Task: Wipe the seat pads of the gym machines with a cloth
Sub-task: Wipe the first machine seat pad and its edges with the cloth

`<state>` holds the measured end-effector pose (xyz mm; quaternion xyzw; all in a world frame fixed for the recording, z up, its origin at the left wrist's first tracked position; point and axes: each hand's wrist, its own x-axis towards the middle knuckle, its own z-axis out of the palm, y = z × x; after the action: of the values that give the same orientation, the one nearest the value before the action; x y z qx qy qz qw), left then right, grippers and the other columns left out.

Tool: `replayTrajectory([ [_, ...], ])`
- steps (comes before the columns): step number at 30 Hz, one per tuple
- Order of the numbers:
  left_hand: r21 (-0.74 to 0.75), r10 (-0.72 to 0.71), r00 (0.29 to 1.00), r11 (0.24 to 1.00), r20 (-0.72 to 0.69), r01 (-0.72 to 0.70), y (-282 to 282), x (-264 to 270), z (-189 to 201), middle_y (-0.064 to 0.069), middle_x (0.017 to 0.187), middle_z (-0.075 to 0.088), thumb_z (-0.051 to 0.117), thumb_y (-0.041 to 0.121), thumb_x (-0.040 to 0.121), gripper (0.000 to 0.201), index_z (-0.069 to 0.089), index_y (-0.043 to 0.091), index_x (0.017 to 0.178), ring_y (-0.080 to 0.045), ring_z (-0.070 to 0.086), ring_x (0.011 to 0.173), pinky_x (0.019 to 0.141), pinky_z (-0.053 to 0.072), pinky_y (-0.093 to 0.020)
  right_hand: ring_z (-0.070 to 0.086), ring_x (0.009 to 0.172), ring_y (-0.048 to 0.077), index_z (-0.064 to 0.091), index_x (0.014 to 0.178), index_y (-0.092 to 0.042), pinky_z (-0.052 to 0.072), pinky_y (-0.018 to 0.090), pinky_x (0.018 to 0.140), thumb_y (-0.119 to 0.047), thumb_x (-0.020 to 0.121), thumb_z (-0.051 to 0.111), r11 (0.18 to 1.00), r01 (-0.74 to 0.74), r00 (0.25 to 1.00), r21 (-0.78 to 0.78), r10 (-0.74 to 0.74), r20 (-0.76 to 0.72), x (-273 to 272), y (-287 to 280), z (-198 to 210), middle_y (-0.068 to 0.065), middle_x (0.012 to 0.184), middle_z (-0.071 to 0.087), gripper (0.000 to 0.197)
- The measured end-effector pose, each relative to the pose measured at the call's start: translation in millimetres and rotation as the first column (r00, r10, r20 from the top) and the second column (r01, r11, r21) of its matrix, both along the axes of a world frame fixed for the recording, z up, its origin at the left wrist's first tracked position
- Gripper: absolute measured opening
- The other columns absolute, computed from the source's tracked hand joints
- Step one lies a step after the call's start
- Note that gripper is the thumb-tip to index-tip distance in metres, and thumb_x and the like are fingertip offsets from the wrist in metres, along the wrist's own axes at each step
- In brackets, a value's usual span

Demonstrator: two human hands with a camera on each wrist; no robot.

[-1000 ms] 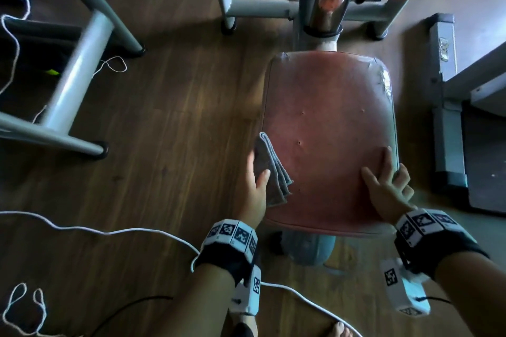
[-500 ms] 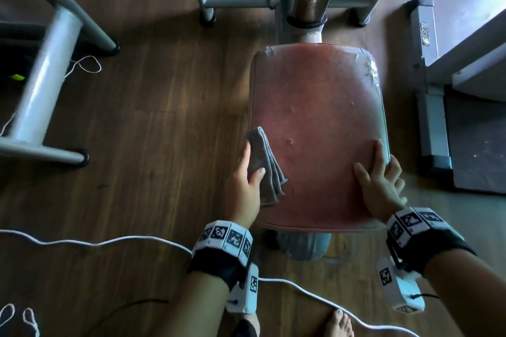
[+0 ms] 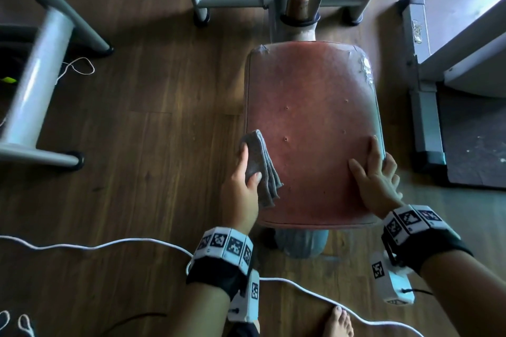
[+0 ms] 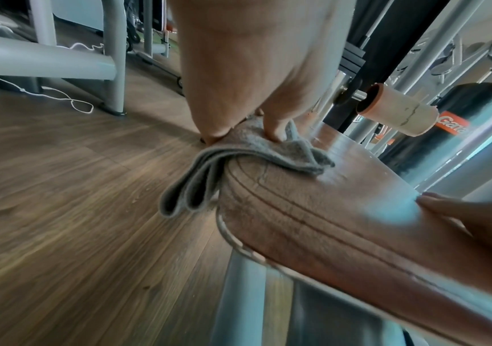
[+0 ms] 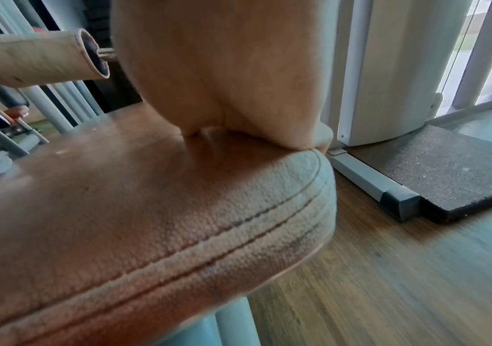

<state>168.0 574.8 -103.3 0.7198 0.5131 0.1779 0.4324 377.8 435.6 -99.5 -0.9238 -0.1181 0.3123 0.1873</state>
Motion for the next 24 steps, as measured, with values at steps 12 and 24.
replayTrajectory([
  [12, -0.145, -0.034, 0.994, 0.988, 0.105, 0.049, 54, 37, -8, -0.005, 0.149, 0.040, 0.062, -0.003, 0.088, 0.068, 0.035, 0.013, 0.148, -0.010, 0.036, 0.136, 0.109, 0.020, -0.008, 0.019, 0.143, 0.038, 0.002, 0.154, -0.019, 0.013, 0.052, 0.117, -0.061, 0.089, 0.046, 0.982, 0.145, 0.989, 0.120, -0.143, -0.025, 76, 100, 0, 0.017, 0.158, 0.015, 0.089],
  [24, -0.145, -0.007, 1.000, 0.989, 0.027, 0.011, 74, 59, -8, 0.010, 0.144, 0.036, 0.063, 0.005, 0.090, 0.068, 0.034, 0.023, 0.149, 0.002, 0.034, 0.127, 0.106, 0.016, -0.003, 0.016, 0.139, 0.037, -0.005, 0.152, -0.035, 0.012, 0.055, 0.112, -0.053, 0.094, 0.043, 0.980, 0.201, 0.979, 0.010, -0.201, 0.032, 74, 105, -15, 0.006, 0.155, 0.013, 0.077],
])
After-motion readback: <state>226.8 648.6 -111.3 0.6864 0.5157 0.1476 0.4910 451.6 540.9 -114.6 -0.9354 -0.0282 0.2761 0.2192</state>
